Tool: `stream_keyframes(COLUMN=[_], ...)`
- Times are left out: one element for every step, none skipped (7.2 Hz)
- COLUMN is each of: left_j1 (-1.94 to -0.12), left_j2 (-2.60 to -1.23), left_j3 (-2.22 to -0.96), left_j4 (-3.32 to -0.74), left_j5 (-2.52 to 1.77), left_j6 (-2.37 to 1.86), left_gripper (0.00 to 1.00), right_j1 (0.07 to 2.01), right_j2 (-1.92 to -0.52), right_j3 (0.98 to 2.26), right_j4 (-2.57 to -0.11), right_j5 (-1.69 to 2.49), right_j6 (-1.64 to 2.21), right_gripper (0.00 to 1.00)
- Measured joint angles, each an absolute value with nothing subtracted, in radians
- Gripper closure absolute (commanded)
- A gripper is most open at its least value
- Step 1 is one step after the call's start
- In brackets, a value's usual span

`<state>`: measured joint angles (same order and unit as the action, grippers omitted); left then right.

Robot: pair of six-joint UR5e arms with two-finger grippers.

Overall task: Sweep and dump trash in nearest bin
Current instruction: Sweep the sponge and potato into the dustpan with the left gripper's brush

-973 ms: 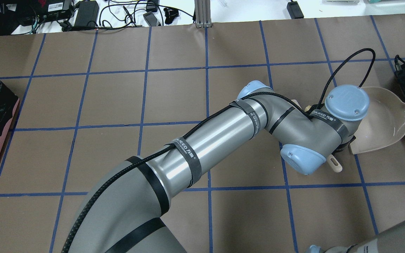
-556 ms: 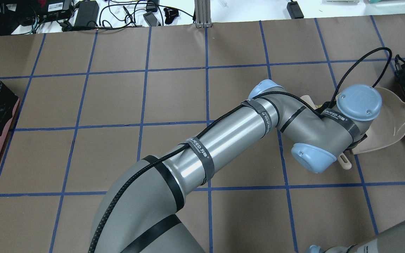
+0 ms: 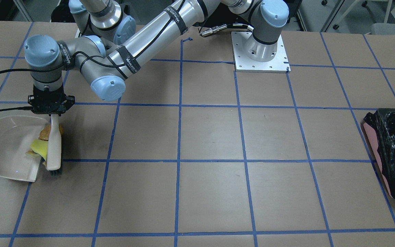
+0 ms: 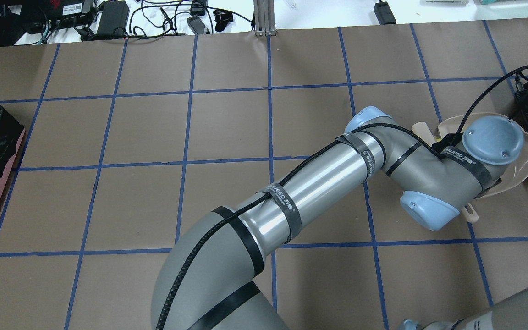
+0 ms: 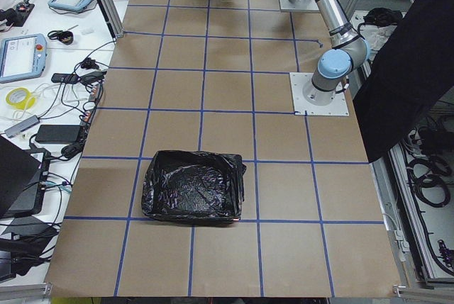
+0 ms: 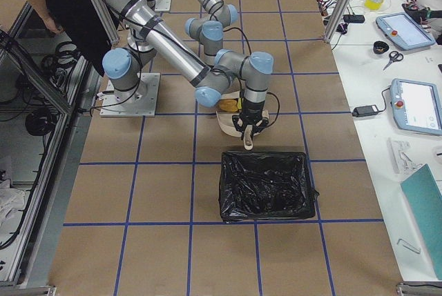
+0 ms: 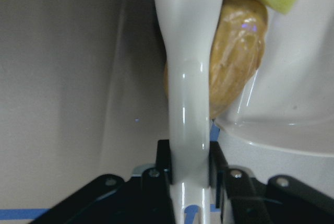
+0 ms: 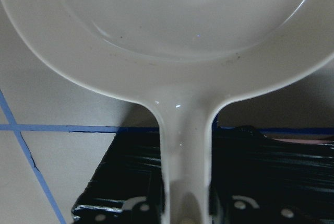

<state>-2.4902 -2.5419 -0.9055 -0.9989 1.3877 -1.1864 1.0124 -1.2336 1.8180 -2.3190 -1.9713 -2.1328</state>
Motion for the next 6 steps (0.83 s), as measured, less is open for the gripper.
stream_keyframes(left_j1=[-2.502, -2.51, -2.513, -2.513, -2.514, -2.514], left_j2=[-2.555, -2.564, -2.571, -2.578, -2.583, -2.589], left_j3=[-0.881, -0.854, -0.823, -0.792, -0.764, -0.742], left_j4=[-1.0, -1.0, -1.0, -1.0, -1.0, -0.999], left_j5=[1.384, 1.372, 1.356, 1.345, 1.336, 1.333], left_j6=[-1.231, -1.279, -1.323, -1.354, -1.373, -1.383], left_gripper=[1.0, 1.0, 1.0, 1.0, 1.0, 1.0], right_j1=[1.012, 1.012, 1.012, 1.012, 1.012, 1.012], right_j2=[-1.233, -1.232, -1.232, -1.232, -1.232, -1.232], right_j3=[1.818, 1.818, 1.819, 1.819, 1.819, 1.819], right_j4=[-2.319, -2.319, -2.319, -2.32, -2.32, -2.321], right_j5=[-1.971, -1.97, -1.97, -1.97, -1.97, -1.97], right_j6=[-2.132, -2.131, -2.13, -2.13, -2.129, -2.129], right_gripper=[1.0, 1.0, 1.0, 1.0, 1.0, 1.0])
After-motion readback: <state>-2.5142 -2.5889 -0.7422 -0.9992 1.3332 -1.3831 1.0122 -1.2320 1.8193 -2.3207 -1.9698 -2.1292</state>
